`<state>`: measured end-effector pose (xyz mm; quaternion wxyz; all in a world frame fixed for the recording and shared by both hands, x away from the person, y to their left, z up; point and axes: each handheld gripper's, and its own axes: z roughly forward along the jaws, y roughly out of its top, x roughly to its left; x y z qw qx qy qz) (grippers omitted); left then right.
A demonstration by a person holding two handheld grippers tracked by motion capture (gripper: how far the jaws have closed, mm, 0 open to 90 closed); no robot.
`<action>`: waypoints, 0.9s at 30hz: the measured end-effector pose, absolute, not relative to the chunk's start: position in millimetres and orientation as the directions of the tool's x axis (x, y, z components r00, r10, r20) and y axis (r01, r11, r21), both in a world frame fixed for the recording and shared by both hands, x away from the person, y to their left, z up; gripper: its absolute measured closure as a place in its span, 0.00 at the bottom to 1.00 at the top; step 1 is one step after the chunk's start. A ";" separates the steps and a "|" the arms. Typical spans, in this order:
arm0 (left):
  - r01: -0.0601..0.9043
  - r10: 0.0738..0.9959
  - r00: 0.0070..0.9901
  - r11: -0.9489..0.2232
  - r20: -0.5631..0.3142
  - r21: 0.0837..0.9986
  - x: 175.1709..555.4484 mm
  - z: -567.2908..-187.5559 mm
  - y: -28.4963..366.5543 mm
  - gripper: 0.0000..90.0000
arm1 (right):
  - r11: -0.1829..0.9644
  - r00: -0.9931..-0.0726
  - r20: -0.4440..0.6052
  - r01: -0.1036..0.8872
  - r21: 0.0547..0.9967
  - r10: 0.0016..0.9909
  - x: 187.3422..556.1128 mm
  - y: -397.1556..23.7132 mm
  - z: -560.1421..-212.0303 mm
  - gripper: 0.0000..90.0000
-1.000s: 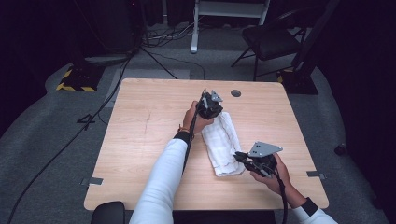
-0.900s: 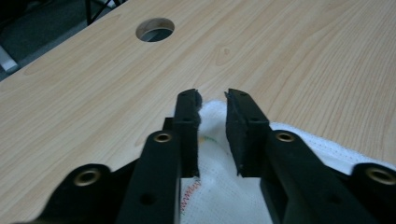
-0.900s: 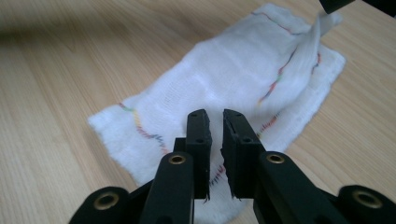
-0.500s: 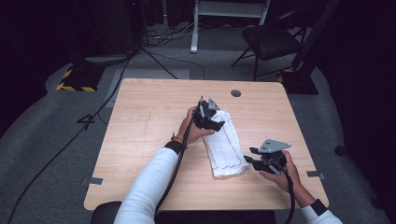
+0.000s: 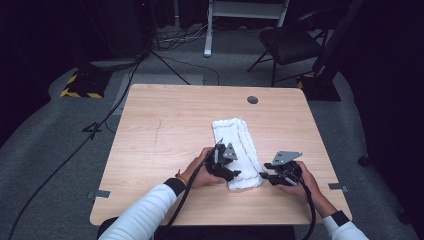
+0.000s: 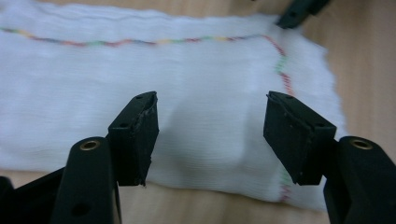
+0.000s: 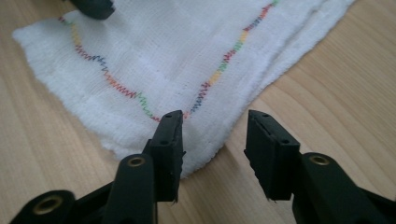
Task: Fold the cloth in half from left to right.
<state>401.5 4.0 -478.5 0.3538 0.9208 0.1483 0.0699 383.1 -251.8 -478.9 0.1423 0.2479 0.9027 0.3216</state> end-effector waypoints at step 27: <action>0.187 0.255 0.967 -0.740 0.012 0.646 358.6 -488.2 30.9 0.53 | 0.679 -0.877 -0.010 0.365 0.637 0.480 340.7 -232.8 -483.3 0.84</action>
